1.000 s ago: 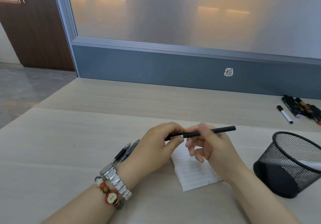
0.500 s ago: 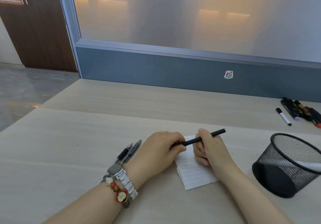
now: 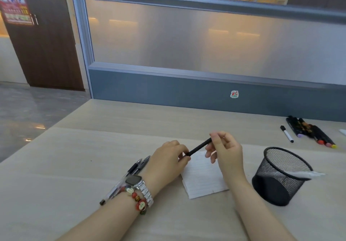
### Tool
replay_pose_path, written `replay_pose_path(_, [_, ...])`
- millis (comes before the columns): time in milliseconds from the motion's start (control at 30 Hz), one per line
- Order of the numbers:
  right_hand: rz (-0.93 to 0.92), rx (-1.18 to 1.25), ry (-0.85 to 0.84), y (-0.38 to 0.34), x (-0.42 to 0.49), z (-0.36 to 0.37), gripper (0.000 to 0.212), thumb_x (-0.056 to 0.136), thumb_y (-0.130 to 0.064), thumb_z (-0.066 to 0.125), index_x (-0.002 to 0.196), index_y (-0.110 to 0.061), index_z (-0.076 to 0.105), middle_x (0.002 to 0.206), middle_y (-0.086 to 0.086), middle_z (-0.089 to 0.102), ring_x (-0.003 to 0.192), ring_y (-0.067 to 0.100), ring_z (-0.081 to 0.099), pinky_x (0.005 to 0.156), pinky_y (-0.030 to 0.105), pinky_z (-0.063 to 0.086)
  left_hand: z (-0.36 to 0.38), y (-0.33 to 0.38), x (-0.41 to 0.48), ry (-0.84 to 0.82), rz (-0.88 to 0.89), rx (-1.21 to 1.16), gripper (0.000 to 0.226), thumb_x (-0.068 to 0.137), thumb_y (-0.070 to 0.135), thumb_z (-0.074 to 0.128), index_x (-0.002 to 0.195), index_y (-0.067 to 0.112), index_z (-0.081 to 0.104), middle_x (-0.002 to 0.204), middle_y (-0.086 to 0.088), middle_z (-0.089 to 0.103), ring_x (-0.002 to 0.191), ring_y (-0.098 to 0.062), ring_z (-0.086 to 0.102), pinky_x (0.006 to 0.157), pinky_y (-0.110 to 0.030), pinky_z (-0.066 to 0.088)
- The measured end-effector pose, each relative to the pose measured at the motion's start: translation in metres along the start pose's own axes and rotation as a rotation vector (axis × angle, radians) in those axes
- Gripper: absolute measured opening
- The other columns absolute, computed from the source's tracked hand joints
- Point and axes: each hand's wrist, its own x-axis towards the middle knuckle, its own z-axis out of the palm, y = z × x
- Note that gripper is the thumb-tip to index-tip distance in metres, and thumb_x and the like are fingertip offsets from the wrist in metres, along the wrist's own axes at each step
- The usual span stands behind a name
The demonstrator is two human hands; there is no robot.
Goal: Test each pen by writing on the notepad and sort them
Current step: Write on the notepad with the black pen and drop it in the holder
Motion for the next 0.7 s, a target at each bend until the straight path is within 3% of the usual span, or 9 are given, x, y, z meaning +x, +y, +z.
replay_pose_path(200, [-0.245,-0.098,0.017,-0.04,-0.001,-0.011,0.028,0.089,-0.014,0.057,0.078,-0.039,0.054,0.057,-0.002,0.065,0.043,0.014,0.055,0.041,0.018,0.04,-0.011,0.031,0.014,0.075,0.037,-0.005,0.015,0.087,0.035,0.051,0.097,0.027,0.059,0.085,0.011,0.056,0.078,-0.01,0.048,0.064,-0.027,0.039])
replay_pose_path(333, [-0.4,-0.159,0.049,-0.074,0.003,-0.035,0.021,0.088,-0.015,0.056,0.081,-0.034,0.051,0.056,0.003,0.061,0.044,0.013,0.055,0.044,0.016,0.041,-0.02,0.073,0.032,0.119,0.122,-0.039,0.014,0.087,0.034,0.052,0.096,0.027,0.06,0.083,0.01,0.06,0.073,-0.012,0.05,0.064,-0.032,0.046])
replay_pose_path(533, [-0.541,-0.318,0.088,-0.118,0.001,-0.089,0.013,0.088,-0.027,0.051,0.081,-0.037,0.05,0.062,0.002,0.062,0.042,0.014,0.054,0.044,0.018,0.041,-0.016,0.15,0.045,0.198,0.315,-0.108,0.012,0.087,0.033,0.052,0.089,0.024,0.059,0.071,0.013,0.054,0.063,-0.009,0.044,0.057,-0.028,0.038])
replay_pose_path(700, [-0.591,-0.547,0.132,-0.128,-0.006,-0.129,0.011,0.087,-0.029,0.05,0.079,-0.035,0.047,0.055,-0.002,0.059,0.046,0.02,0.055,0.049,0.039,0.049,-0.001,0.195,0.048,0.153,0.365,-0.165,0.01,0.087,0.034,0.051,0.088,0.027,0.059,0.072,0.011,0.061,0.061,-0.008,0.048,0.056,-0.028,0.041])
